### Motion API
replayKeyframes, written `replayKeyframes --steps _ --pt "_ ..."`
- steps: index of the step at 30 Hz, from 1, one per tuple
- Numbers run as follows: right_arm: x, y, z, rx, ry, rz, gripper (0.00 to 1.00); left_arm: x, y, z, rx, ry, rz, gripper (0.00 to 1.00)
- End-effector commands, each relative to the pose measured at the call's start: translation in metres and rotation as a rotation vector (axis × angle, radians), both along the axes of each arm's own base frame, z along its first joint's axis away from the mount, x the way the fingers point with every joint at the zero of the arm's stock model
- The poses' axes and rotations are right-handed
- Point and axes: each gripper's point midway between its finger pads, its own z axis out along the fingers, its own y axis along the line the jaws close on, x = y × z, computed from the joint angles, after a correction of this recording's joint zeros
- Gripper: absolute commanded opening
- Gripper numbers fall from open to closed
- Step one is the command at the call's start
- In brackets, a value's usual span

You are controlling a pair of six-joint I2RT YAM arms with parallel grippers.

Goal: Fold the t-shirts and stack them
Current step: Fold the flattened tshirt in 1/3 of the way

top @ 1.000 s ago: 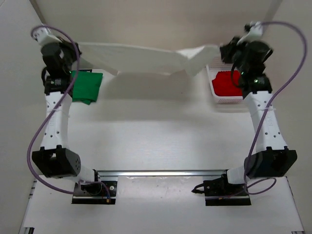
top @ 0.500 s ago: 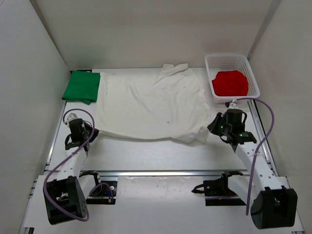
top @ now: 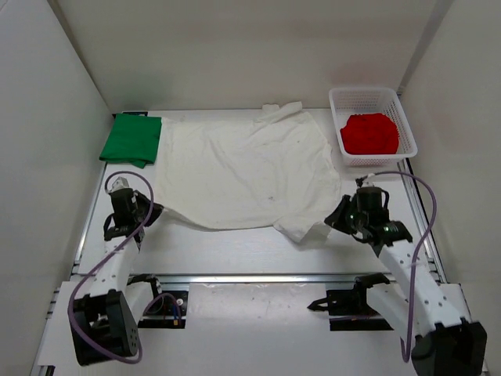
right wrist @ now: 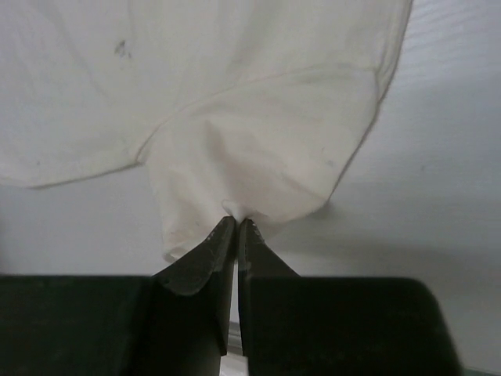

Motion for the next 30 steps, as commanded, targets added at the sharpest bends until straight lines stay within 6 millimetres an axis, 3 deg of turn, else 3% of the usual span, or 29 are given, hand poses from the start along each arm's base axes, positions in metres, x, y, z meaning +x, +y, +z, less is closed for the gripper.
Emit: replayKeyframes --steps 1,2,4,5,6,11,12,14,16,17,21,25,30 --pt "0.061 -0.005 0.039 -0.052 -0.124 -0.031 0.00 0.036 0.001 0.035 0.018 -0.070 0.005 0.00" --pt "0.076 -0.007 0.053 -0.066 -0.162 -0.044 0.00 0.039 0.000 0.034 0.009 -0.060 0.009 0.00" --pt "0.103 -0.009 0.049 -0.102 -0.145 -0.046 0.01 0.058 0.006 0.039 0.006 -0.058 0.030 0.00" --pt "0.118 -0.011 0.063 -0.114 -0.186 -0.062 0.00 0.063 0.007 0.032 0.002 -0.032 0.035 0.00" --pt "0.131 -0.012 0.056 -0.133 -0.179 -0.057 0.00 0.070 0.011 0.037 0.002 -0.041 0.043 0.00" --pt "0.195 -0.019 0.055 -0.172 -0.187 -0.051 0.00 0.097 0.025 0.020 -0.003 0.015 0.085 0.00" --pt "0.206 -0.018 0.064 -0.172 -0.221 -0.052 0.00 0.100 0.027 0.014 -0.010 0.031 0.087 0.00" --pt "0.228 -0.024 0.055 -0.192 -0.207 -0.057 0.00 0.109 0.031 0.011 -0.013 0.034 0.098 0.00" --pt "0.250 -0.025 0.064 -0.177 -0.229 -0.055 0.00 0.116 0.034 0.009 -0.001 0.040 0.103 0.00" --pt "0.255 -0.027 0.053 -0.185 -0.202 -0.048 0.00 0.122 0.036 0.009 0.000 0.040 0.106 0.00" --pt "0.294 -0.027 0.047 -0.212 -0.204 -0.023 0.00 0.136 0.043 -0.001 -0.001 0.068 0.115 0.00" --pt "0.320 -0.029 0.033 -0.240 -0.150 -0.003 0.00 0.147 0.038 -0.012 0.019 0.094 0.085 0.00" --pt "0.349 -0.032 0.023 -0.292 -0.131 -0.010 0.00 0.161 0.039 -0.016 0.040 0.101 0.070 0.10"
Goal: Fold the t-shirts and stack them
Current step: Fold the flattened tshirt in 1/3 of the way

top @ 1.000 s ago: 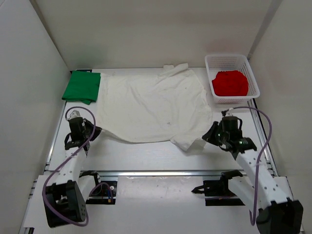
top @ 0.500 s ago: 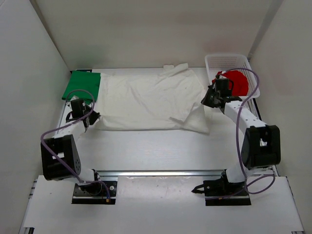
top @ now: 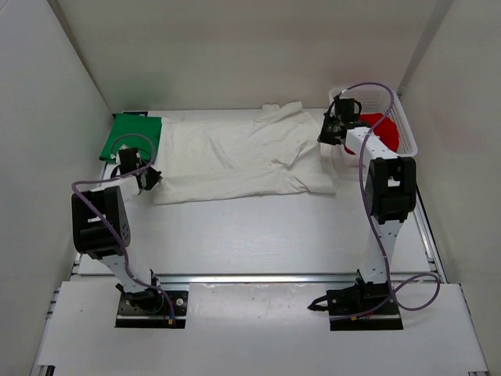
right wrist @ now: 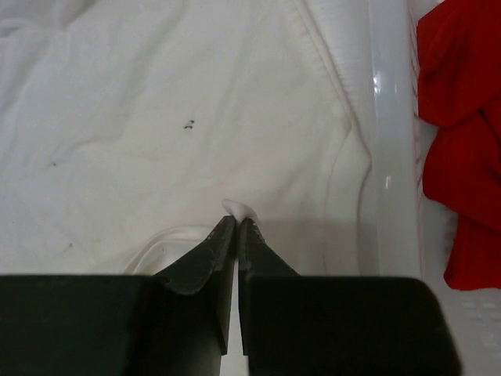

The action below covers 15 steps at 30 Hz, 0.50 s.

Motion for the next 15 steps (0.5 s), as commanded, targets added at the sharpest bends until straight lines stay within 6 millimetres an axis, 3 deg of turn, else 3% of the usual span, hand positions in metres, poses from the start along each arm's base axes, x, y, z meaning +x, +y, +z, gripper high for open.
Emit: replayKeyframes --steps 1,3,4,5,8,10,11,12,13,14,15 --pt "0.017 -0.007 0.023 -0.057 -0.049 -0.016 0.00 0.018 0.009 0.020 0.060 -0.055 -0.009 0.14" --pt "0.018 -0.006 0.028 -0.059 -0.054 -0.019 0.01 0.019 0.008 0.029 0.064 -0.076 -0.010 0.27" --pt "0.019 -0.010 0.032 -0.063 -0.058 -0.031 0.07 0.016 0.011 0.031 0.059 -0.082 0.004 0.38" --pt "0.017 -0.012 0.039 -0.075 -0.060 -0.049 0.15 0.015 0.016 0.035 0.055 -0.091 0.020 0.41" --pt "0.005 -0.021 0.059 -0.073 -0.072 -0.083 0.28 0.010 0.019 0.060 0.078 -0.143 0.037 0.50" --pt "-0.018 -0.026 0.074 -0.072 -0.082 -0.104 0.37 0.002 0.011 0.082 0.090 -0.202 0.022 0.50" --pt "-0.031 -0.023 0.062 -0.064 -0.057 -0.100 0.39 -0.002 0.004 0.090 0.094 -0.223 0.004 0.49" --pt "-0.038 -0.023 0.081 -0.039 -0.108 -0.108 0.39 -0.012 -0.003 0.083 0.081 -0.209 -0.001 0.49" --pt "-0.061 -0.022 0.073 -0.022 -0.094 -0.112 0.38 -0.020 -0.013 0.080 0.070 -0.221 -0.023 0.48" --pt "-0.078 -0.019 0.044 0.010 -0.051 -0.112 0.22 -0.030 -0.027 0.069 0.051 -0.205 -0.054 0.47" --pt "-0.085 -0.016 0.062 0.043 -0.112 -0.096 0.11 -0.035 -0.036 0.064 0.035 -0.194 -0.073 0.47"
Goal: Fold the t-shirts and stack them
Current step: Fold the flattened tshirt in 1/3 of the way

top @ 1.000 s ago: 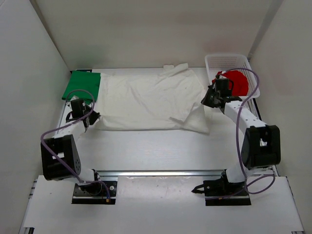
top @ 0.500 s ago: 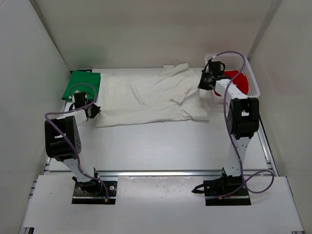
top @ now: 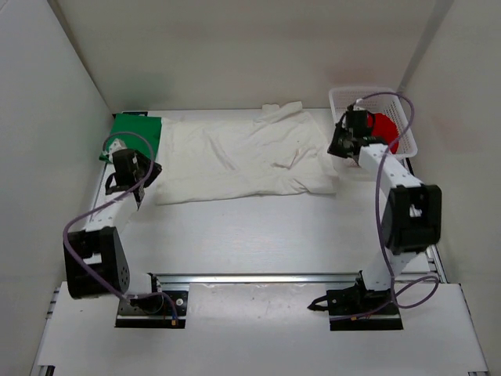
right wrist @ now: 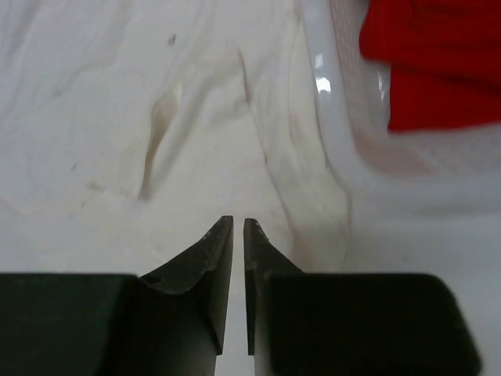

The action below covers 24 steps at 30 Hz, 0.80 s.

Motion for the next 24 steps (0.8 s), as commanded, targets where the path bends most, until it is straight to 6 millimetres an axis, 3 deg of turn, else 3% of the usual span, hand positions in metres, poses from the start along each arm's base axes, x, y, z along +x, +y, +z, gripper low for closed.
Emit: replayKeyframes --steps 1,3,6,11,18,20,22,24 --pt "-0.043 0.001 0.005 0.088 -0.062 -0.024 0.09 -0.029 -0.032 -0.026 -0.035 0.054 -0.077 0.46" --pt "-0.059 0.003 -0.012 0.115 -0.060 -0.030 0.00 -0.041 -0.037 -0.047 -0.052 0.110 -0.086 0.47" --pt "-0.087 0.006 -0.045 0.167 -0.014 -0.035 0.00 -0.054 -0.041 -0.071 -0.148 0.169 -0.103 0.46" --pt "-0.097 -0.010 -0.075 0.197 0.021 -0.075 0.18 -0.063 -0.031 -0.088 -0.119 0.223 -0.073 0.51" --pt "-0.095 -0.019 -0.071 0.196 -0.054 -0.076 0.34 -0.064 -0.026 -0.105 -0.140 0.267 -0.050 0.52" --pt "-0.090 -0.020 -0.067 0.203 -0.082 -0.071 0.37 -0.060 -0.023 -0.107 -0.144 0.274 -0.036 0.46" --pt "-0.085 -0.019 -0.069 0.221 -0.083 -0.059 0.37 -0.057 -0.024 -0.110 -0.140 0.281 -0.042 0.34" --pt "-0.083 -0.019 -0.077 0.236 -0.057 -0.059 0.37 -0.053 -0.023 -0.110 -0.141 0.279 -0.036 0.26"
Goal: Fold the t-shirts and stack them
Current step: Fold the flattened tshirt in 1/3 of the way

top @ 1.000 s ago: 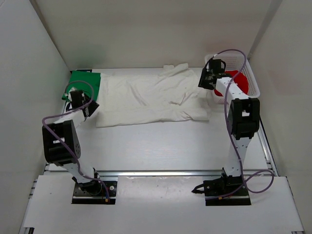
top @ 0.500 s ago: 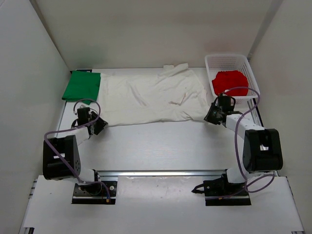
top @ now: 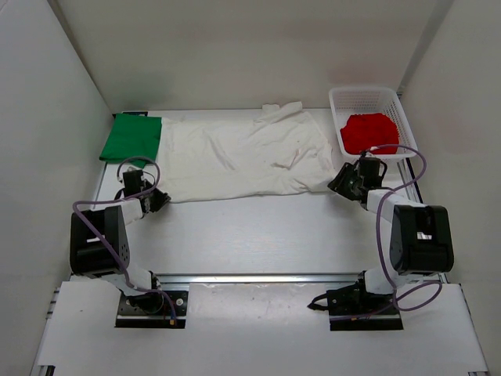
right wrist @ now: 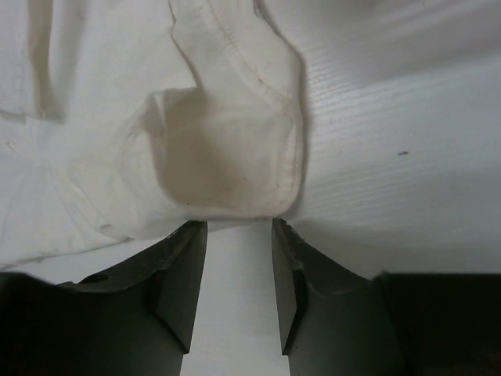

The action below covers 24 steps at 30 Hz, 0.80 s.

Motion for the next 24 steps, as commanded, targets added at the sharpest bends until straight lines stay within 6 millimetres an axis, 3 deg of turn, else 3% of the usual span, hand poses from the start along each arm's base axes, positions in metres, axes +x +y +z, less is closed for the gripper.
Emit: replayKeyframes --steps 1,4,5,11,15,16,18,20,24 --pt "0.024 -0.002 0.013 0.018 -0.084 0.006 0.37 0.004 0.003 -0.006 0.012 0.026 0.004 0.19" --pt "0.033 -0.012 0.001 0.040 -0.062 -0.032 0.25 0.008 0.007 -0.004 0.034 0.028 0.021 0.08" --pt "0.039 -0.012 0.006 0.055 -0.084 -0.040 0.23 0.011 0.008 -0.003 0.038 0.022 0.021 0.04" --pt "0.057 -0.025 0.010 0.006 -0.084 -0.081 0.25 0.026 0.016 0.000 0.042 0.024 0.032 0.00" --pt "0.037 -0.021 0.006 -0.021 -0.058 -0.102 0.35 0.024 0.022 -0.001 0.039 0.027 0.045 0.00" --pt "0.035 -0.018 0.016 -0.020 -0.083 -0.104 0.35 0.024 0.020 0.000 0.037 0.019 0.045 0.00" --pt "0.011 -0.008 0.002 -0.004 -0.083 -0.091 0.37 0.025 0.019 0.001 0.047 0.014 0.044 0.00" --pt "0.004 -0.005 -0.004 0.003 -0.071 -0.085 0.37 0.027 0.014 0.001 0.046 0.019 0.025 0.00" --pt "0.009 -0.012 -0.011 0.048 -0.018 -0.096 0.37 0.028 0.012 0.004 0.045 0.005 0.022 0.00"
